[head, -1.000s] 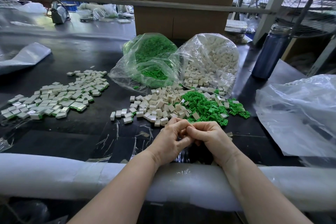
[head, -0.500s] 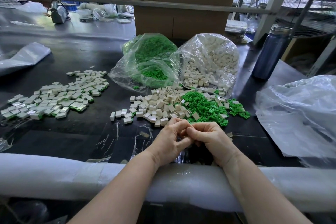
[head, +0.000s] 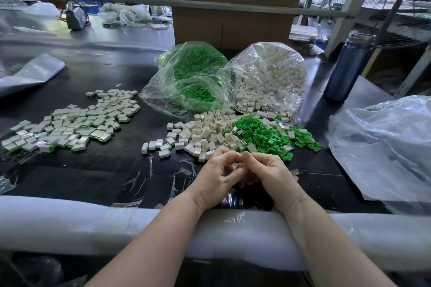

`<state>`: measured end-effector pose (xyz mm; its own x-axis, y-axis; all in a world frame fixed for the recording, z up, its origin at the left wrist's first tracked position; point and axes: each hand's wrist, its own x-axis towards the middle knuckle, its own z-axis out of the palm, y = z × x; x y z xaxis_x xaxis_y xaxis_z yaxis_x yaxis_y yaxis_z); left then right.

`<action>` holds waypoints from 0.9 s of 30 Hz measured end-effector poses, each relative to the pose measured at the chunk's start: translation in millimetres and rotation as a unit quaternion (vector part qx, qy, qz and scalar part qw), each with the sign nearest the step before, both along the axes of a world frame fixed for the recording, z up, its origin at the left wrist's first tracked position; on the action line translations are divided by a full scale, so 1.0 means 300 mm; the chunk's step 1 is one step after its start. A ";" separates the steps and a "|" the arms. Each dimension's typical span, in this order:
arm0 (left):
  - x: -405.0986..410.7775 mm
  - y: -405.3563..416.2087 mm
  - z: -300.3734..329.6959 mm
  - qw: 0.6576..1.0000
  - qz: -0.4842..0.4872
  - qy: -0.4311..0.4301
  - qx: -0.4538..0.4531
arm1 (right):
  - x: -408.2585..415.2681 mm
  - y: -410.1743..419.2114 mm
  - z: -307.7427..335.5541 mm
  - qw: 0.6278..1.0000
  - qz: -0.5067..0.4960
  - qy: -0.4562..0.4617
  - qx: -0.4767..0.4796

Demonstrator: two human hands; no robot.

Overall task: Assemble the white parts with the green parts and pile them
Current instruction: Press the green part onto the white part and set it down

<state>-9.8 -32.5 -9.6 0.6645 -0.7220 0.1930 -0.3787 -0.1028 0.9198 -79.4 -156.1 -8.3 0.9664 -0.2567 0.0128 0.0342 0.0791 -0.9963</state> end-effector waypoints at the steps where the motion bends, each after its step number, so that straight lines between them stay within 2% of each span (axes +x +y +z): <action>1: 0.003 0.000 -0.001 1.000 0.011 0.001 -0.003 | 0.002 0.000 0.000 1.000 -0.018 -0.001 0.006; 5: 0.010 -0.001 -0.009 0.999 0.048 0.004 0.001 | 0.005 -0.005 -0.001 0.996 -0.085 -0.009 0.010; 12: 0.013 0.000 -0.007 0.992 0.058 0.101 -0.054 | -0.001 -0.008 0.001 0.997 -0.077 0.001 -0.025; 16: 0.012 -0.001 -0.008 0.986 0.057 0.137 -0.079 | -0.001 -0.006 0.001 0.993 -0.082 0.009 -0.087; 21: 0.011 0.002 -0.009 0.986 0.052 0.132 -0.089 | 0.000 -0.007 -0.002 0.988 -0.083 0.012 -0.130; 27: 0.011 0.004 -0.009 0.987 0.088 0.090 -0.096 | 0.004 0.000 0.001 0.992 -0.070 0.004 -0.110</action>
<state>-6.4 -31.4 -12.3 0.8121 -0.5539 0.1833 -0.1997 0.0313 0.9793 -78.3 -156.1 -7.9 0.9221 -0.3795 0.0759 0.0221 -0.1442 -0.9893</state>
